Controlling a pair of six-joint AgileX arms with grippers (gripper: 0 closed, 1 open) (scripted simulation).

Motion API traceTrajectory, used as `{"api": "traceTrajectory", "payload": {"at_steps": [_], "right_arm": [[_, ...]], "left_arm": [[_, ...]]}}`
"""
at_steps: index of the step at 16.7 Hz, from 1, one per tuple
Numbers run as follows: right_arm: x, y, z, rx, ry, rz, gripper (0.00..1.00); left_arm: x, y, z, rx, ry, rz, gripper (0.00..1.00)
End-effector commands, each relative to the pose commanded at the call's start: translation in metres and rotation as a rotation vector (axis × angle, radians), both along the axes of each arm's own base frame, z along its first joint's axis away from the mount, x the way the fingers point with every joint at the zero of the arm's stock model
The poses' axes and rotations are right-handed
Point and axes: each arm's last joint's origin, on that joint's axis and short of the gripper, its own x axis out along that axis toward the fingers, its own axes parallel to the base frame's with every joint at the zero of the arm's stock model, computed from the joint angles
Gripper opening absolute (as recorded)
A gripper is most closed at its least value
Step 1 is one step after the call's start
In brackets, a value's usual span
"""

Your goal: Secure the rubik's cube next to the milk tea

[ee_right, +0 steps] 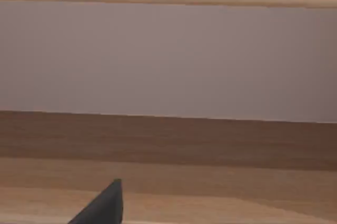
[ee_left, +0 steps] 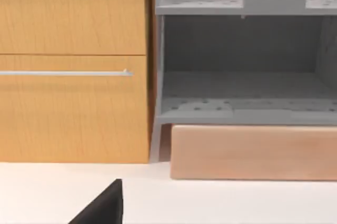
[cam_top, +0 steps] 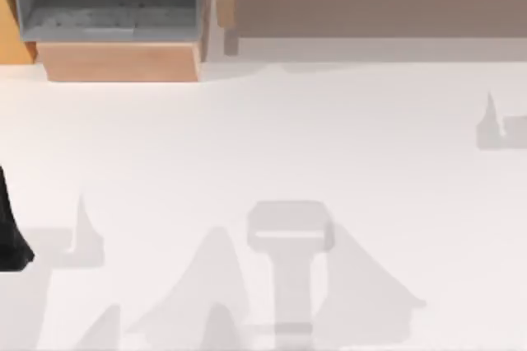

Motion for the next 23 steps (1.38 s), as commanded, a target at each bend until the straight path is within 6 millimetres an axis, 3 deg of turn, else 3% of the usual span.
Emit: {"api": "traceTrajectory", "payload": {"at_steps": [5, 7, 10, 13, 19, 23], "right_arm": [[0.096, -0.047, 0.056, -0.013, -0.007, -0.005, 1.00], [0.130, -0.068, 0.065, -0.012, -0.012, -0.014, 1.00], [0.169, -0.098, 0.062, 0.002, -0.001, -0.034, 1.00], [0.187, -0.114, 0.056, 0.018, 0.007, -0.050, 1.00], [0.189, -0.114, 0.055, 0.019, 0.010, -0.048, 1.00], [0.196, -0.126, 0.054, 0.019, 0.006, -0.051, 1.00]], "left_arm": [[0.000, 0.000, 0.000, 0.000, 0.000, 0.000, 1.00], [0.000, 0.000, 0.000, 0.000, 0.000, 0.000, 1.00], [0.000, 0.000, 0.000, 0.000, 0.000, 0.000, 1.00], [0.000, 0.000, 0.000, 0.000, 0.000, 0.000, 1.00], [0.000, 0.000, 0.000, 0.000, 0.000, 0.000, 1.00], [0.000, 0.000, 0.000, 0.000, 0.000, 0.000, 1.00]]}}
